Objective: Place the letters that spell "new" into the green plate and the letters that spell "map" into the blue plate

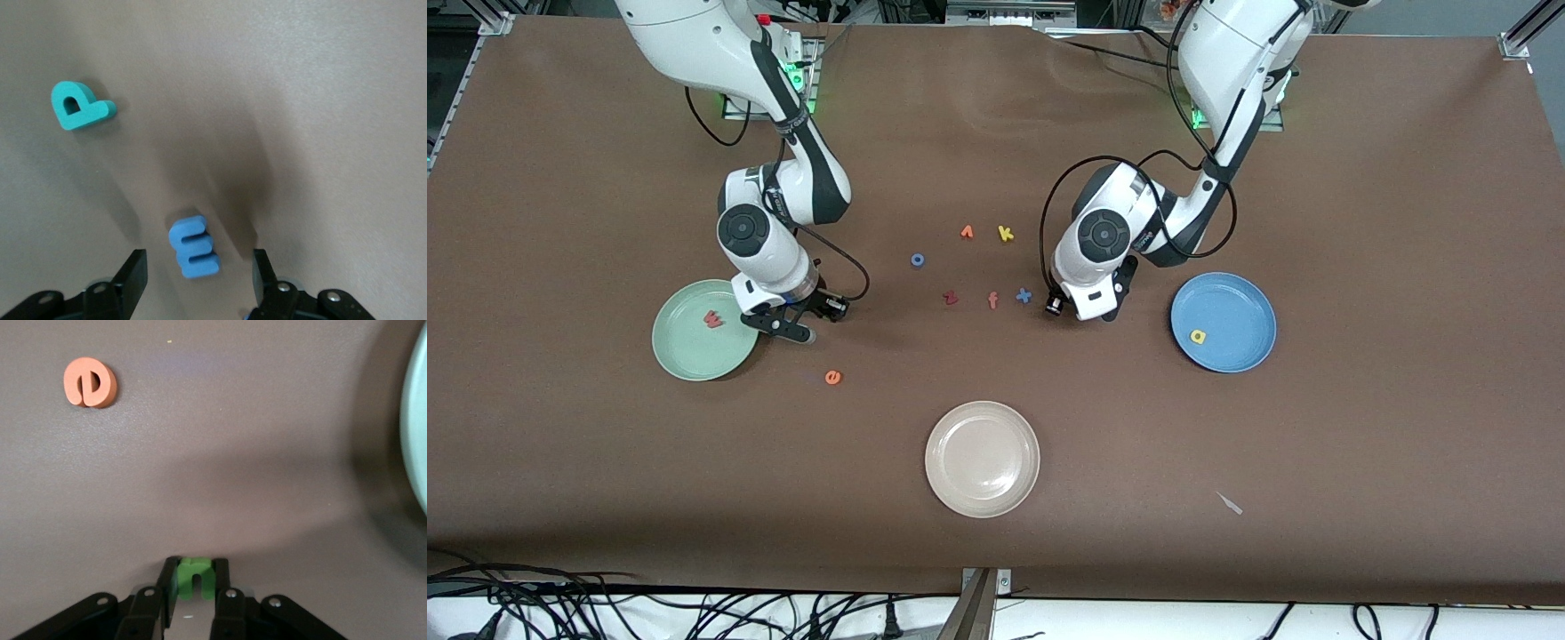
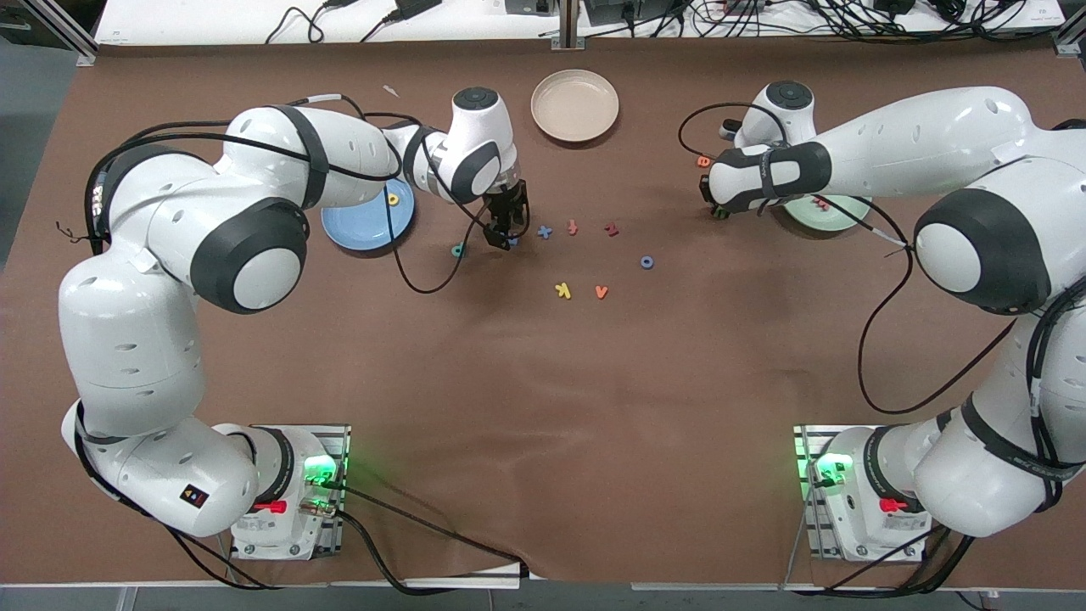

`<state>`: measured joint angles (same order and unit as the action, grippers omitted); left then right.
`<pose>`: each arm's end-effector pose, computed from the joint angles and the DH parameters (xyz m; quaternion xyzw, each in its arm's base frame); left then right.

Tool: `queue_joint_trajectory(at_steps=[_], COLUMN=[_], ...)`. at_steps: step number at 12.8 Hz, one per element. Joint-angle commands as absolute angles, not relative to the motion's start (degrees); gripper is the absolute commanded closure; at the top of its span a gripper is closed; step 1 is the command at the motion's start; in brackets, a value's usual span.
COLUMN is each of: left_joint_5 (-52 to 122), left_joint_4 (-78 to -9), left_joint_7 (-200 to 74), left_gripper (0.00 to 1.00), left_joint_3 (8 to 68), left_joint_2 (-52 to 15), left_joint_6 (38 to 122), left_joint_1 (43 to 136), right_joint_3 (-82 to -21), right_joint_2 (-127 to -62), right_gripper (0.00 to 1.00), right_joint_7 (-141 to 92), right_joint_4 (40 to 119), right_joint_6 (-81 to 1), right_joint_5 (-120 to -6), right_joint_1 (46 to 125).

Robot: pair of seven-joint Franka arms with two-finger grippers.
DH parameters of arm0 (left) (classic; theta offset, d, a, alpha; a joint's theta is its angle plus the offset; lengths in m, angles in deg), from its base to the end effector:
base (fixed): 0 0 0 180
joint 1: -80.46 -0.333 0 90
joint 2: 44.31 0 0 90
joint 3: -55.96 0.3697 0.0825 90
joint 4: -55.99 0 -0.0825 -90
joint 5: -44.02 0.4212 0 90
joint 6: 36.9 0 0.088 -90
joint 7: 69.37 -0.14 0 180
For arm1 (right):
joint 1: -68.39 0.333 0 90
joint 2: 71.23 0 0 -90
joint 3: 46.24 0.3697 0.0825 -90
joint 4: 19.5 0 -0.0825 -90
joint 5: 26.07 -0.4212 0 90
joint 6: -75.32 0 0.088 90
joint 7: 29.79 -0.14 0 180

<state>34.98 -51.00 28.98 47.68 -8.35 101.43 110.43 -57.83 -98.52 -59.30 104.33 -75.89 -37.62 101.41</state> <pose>0.5346 -0.4225 0.1553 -0.8225 -0.5598 0.1006 0.0019 0.5678 0.2180 0.1608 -0.9891 0.1467 -0.0068 0.0066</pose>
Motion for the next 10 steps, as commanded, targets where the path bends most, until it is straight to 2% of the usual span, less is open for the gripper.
queue_joint_trajectory(at_steps=[1, 3, 4, 5, 7, 10], left_joint_5=[36.46, 36.55, 36.55, 36.64, 37.77, 44.34], left_joint_4=[-52.55, -52.47, -52.47, -52.2, -51.68, -49.23], left_joint_7=[31.96, 31.97, 31.44, 30.74, 28.37, 27.4], left_gripper=[0.43, 0.73, 0.84, 0.89, 0.91, 0.91], left_joint_3=[48.14, 48.14, 48.14, 48.14, 48.58, 48.93], left_joint_2=[-8.89, -8.98, -8.98, -8.98, -9.68, -11.79], left_joint_6=[103.64, 103.64, 103.64, 103.55, 102.5, 94.01], left_joint_1=[111.39, 111.13, 111.22, 110.87, 110.78, 109.91], right_joint_3=[-57.84, -58.89, -59.68, -60.82, -63.63, -67.76], right_joint_2=[-98.56, -98.47, -98.47, -98.47, -98.56, -98.65], right_gripper=[1.0, 1.0, 1.0, 1.0, 1.0, 1.0], right_joint_7=[-59.15, -58.19, -57.05, -54.34, -46.36, -31.6], right_joint_4=[102.6, 96.29, 93.99, 92.75, 91.77, 91.68], right_joint_6=[-73.77, -63.17, -59.02, -56.89, -54.51, -53.36], right_joint_5=[-38.72, -38.55, -38.37, -38.37, -37.85, -37.76], right_joint_1=[101.44, 100.56, 100.12, 99.68, 98.71, 96.44])
